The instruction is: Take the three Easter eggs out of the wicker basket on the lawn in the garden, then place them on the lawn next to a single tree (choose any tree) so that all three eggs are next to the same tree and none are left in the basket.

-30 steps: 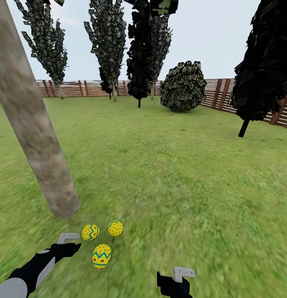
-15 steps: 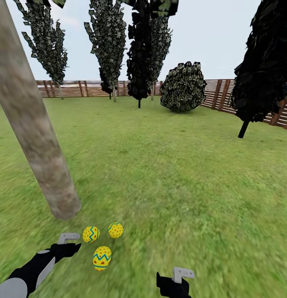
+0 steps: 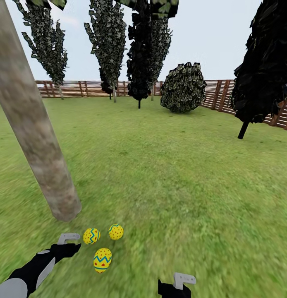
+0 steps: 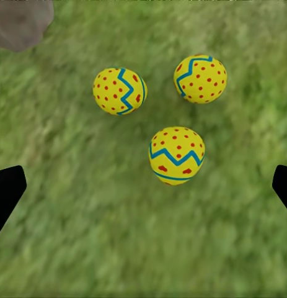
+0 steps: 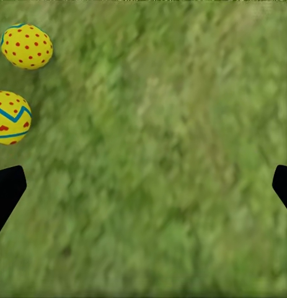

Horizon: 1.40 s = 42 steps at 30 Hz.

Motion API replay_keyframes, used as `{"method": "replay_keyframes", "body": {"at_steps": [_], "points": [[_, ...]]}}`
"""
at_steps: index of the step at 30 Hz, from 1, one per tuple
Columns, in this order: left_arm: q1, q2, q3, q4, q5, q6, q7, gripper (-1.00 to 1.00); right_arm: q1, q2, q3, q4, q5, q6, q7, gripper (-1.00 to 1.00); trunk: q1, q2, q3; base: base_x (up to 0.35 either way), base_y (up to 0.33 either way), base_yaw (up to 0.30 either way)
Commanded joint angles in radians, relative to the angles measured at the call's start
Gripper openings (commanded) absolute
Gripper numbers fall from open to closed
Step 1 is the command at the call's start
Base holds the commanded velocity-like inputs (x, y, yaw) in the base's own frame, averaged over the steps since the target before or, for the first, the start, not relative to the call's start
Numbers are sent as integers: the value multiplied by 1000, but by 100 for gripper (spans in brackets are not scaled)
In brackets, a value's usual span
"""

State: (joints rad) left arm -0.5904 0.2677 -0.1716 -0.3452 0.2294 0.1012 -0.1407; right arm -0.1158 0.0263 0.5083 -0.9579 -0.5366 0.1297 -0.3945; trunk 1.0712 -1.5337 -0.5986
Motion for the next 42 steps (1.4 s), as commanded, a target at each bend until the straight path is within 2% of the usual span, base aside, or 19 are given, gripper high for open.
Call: {"method": "replay_keyframes", "body": {"at_steps": [1, 23, 29, 42], "points": [[0, 1, -5, -2, 10, 6, -1, 100, -1, 0, 3, -2, -5, 4, -7, 100, -4, 7, 2, 0, 0, 0], [0, 0, -6, -1, 10, 5, -1, 100, -1, -1, 3, 10, -4, 3, -7, 100, -88, 161, 71, 0, 0, 0], [0, -1, -6, -1, 9, 5, 0, 100, -1, -1, 4, 12, -2, -33, -7, 100, -111, 203, 90, 0, 0, 0], [0, -1, -6, -1, 8, 5, -1, 100, -1, -2, 4, 13, -1, -43, -6, 100, -161, 294, 131, 0, 0, 0]]}}
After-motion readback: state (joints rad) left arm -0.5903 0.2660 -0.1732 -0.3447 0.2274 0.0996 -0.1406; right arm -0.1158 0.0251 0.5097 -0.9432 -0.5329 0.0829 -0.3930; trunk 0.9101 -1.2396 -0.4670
